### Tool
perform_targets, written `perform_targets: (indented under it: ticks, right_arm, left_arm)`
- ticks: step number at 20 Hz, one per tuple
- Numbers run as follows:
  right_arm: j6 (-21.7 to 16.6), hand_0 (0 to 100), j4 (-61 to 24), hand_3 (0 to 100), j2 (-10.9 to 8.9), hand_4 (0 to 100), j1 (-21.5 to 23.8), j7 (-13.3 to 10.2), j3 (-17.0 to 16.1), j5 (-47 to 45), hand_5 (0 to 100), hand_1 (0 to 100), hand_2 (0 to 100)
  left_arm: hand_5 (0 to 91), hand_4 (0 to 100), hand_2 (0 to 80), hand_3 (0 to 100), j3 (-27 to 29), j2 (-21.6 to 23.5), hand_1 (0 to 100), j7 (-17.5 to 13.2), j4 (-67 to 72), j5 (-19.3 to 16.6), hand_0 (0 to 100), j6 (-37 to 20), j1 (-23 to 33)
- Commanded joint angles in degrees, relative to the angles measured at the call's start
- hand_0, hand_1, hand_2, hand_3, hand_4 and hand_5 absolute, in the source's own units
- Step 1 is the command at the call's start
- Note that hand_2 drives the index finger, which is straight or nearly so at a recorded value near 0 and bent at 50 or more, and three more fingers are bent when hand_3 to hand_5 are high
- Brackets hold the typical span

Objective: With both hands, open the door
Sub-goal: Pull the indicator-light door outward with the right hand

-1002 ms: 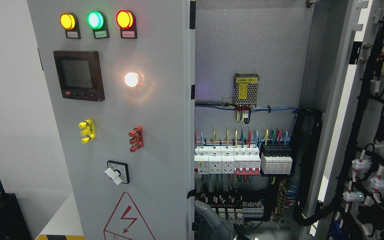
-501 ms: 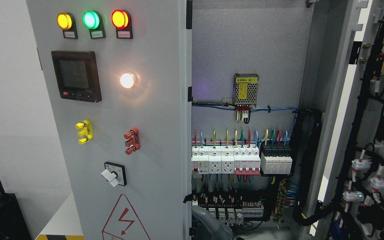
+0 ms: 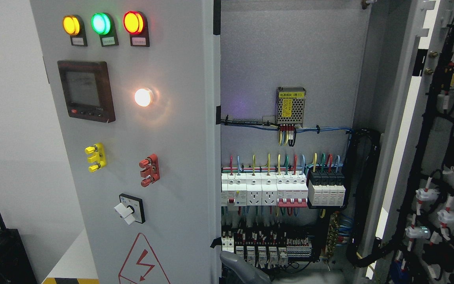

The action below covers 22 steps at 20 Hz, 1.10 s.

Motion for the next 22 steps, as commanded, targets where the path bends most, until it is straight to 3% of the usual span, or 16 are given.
perform_targets:
  ticks: [1,5,19,22]
  right_arm:
    - [0.10,38,-0.31,0,-0.79,0,0.26,0.24,1.88,0.00,0,0,0]
    - [0.10,38,-0.31,0,-0.79,0,0.35,1.73,2.66,0.00,0,0,0]
    - [-0.43,38,-0.92,0,-0.79,0,2.10,1.91,3.55,-0.35,0,0,0]
    - [-0.08,38,-1.01,0,-1.49,0,2.02,1.73,3.72,-6.31,0,0,0]
  left_arm:
    - [0.0,0,0.0,0,-0.60,-1.49,0,0.00,0.00,0.00,0,0.03,0.00]
    - [0.0,0,0.0,0,-0.59,-1.49,0,0.00,0.00,0.00,0,0.03,0.00]
    - [0.0,0,0.0,0,-0.68,-1.49,0,0.00,0.00,0.00,0,0.03,0.00]
    - [0.0,0,0.0,0,-0.68,-1.49,0,0.00,0.00,0.00,0,0.03,0.00]
